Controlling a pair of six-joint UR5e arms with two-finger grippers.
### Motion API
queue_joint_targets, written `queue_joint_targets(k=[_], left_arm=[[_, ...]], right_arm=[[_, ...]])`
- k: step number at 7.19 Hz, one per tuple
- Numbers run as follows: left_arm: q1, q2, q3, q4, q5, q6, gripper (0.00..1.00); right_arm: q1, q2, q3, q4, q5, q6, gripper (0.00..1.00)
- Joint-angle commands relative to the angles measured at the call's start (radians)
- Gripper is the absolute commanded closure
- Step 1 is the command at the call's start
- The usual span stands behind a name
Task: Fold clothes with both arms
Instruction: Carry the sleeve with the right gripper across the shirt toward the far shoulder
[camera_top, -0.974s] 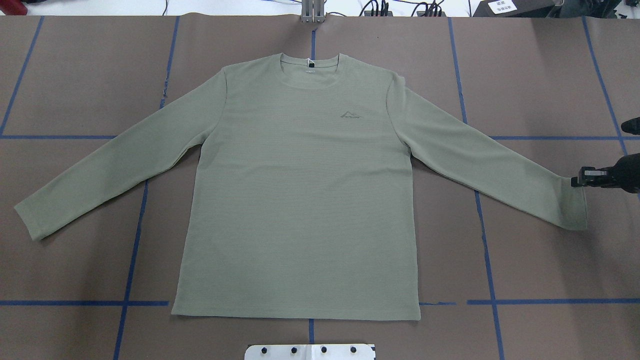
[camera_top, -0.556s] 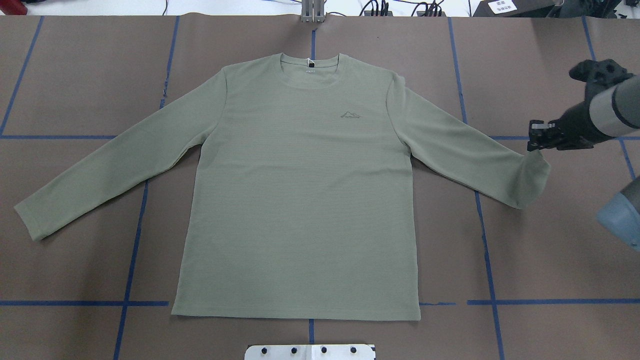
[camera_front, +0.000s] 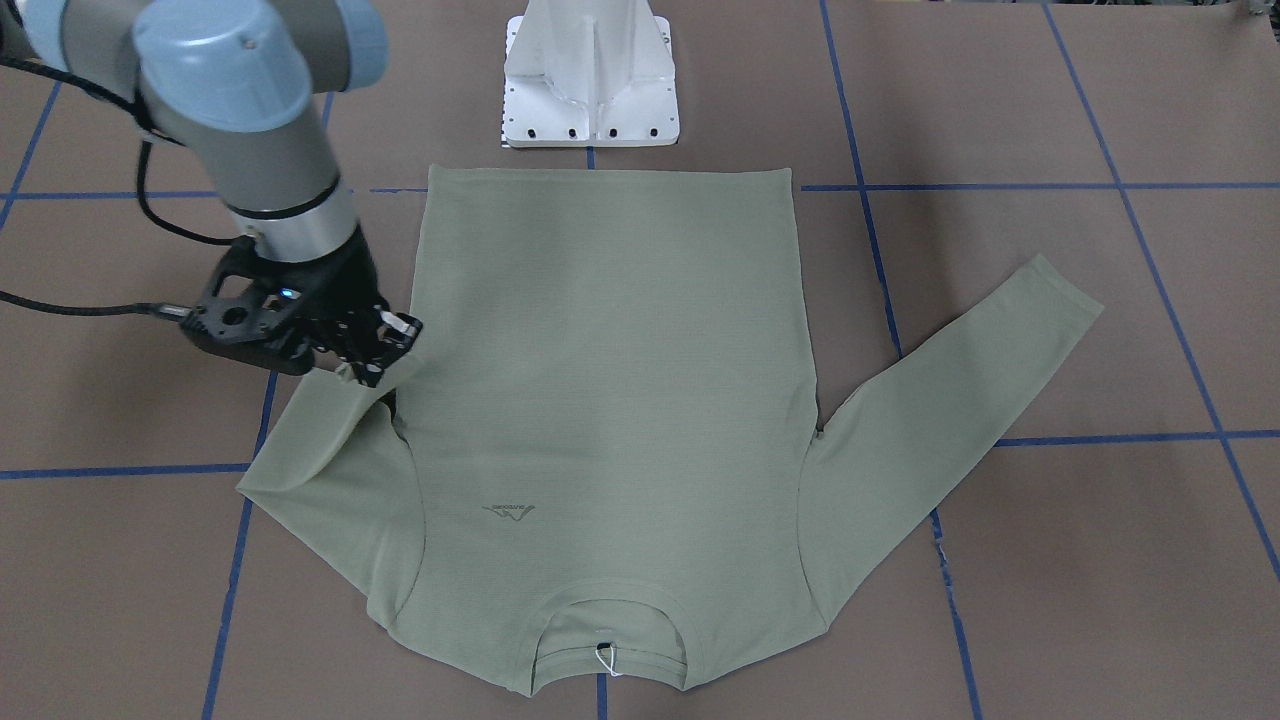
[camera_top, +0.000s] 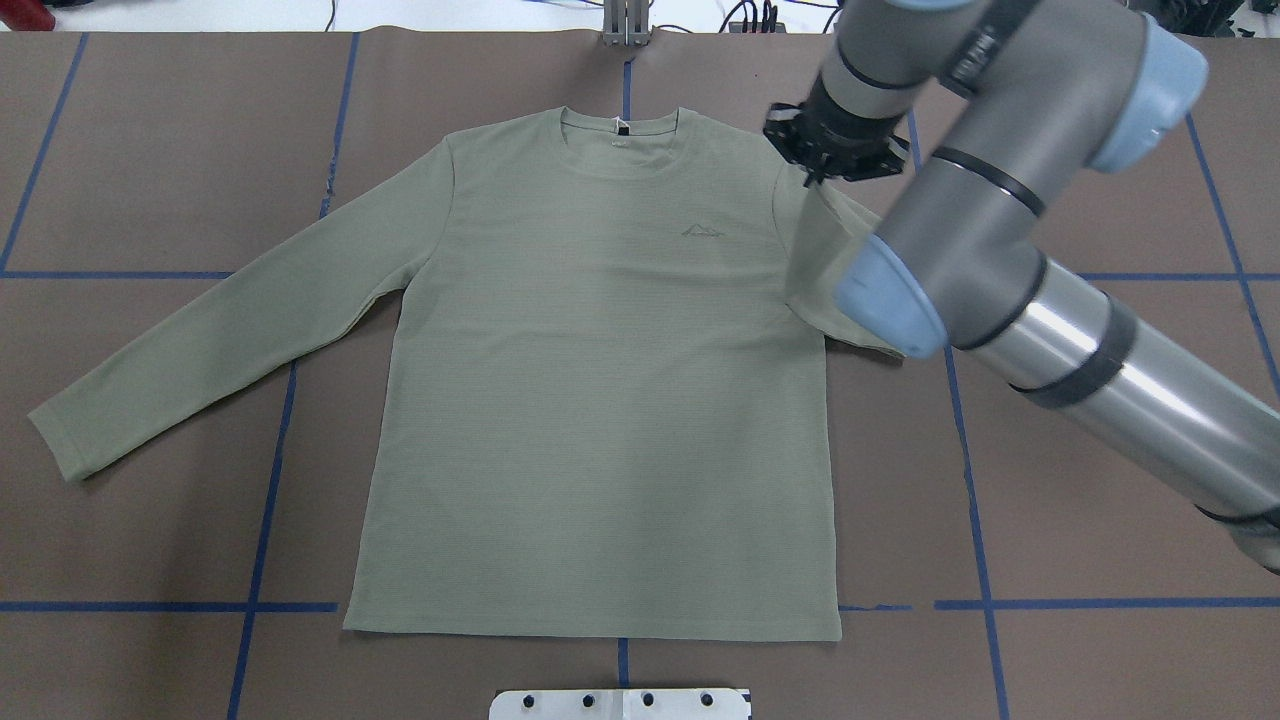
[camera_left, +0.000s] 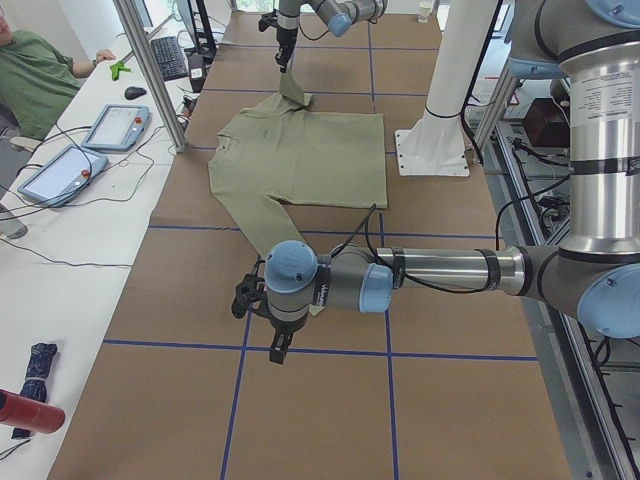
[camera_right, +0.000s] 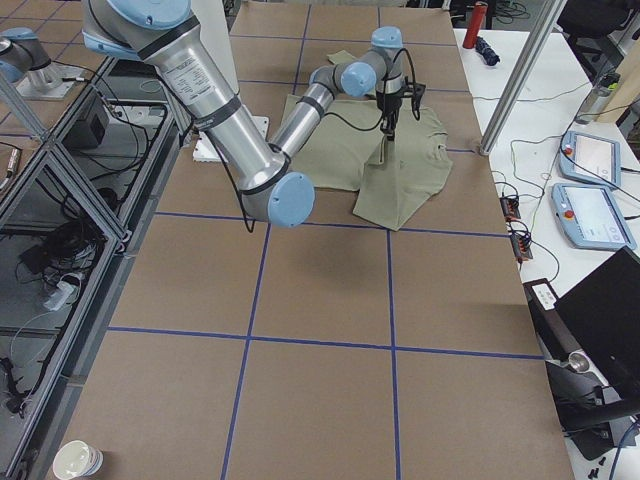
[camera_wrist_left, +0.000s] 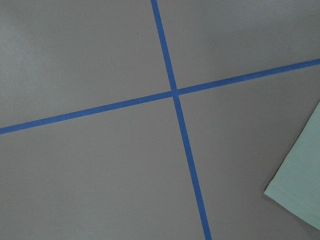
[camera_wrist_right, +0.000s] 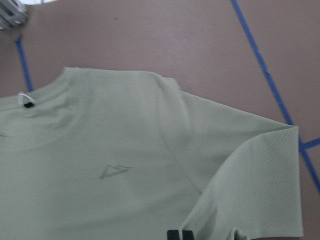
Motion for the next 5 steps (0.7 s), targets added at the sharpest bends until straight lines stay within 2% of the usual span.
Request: queue_joint_targets(k=[1,2,3,4,5], left_arm=[[0.0,0.001,0.0,0.001,0.0,0.0,0.0],[0.0,0.001,0.0,0.002,0.0,0.0,0.0],[0.0,0.0,0.003,0.002,-0.002,0.0,0.0],[0.0,0.0,0.006,0.002,-0.002,0.002,0.0],[0.0,0.0,0.006,0.0,-0.002,0.002,0.0]], right_arm=[[-0.071,0.348,-0.348,-0.003,-0.131,0.051,1.0],[-0.138,0.471,-0.55,0.073,-0.247,0.052,1.0],[-0.183,0.493,-0.618,0.194,-0.294,0.061,1.0],[-0.22,0.496,-0.643,0.259,-0.337,0.098,1.0],[-0.257,0.496,-0.672,0.34,-0.344,0.103,1.0]])
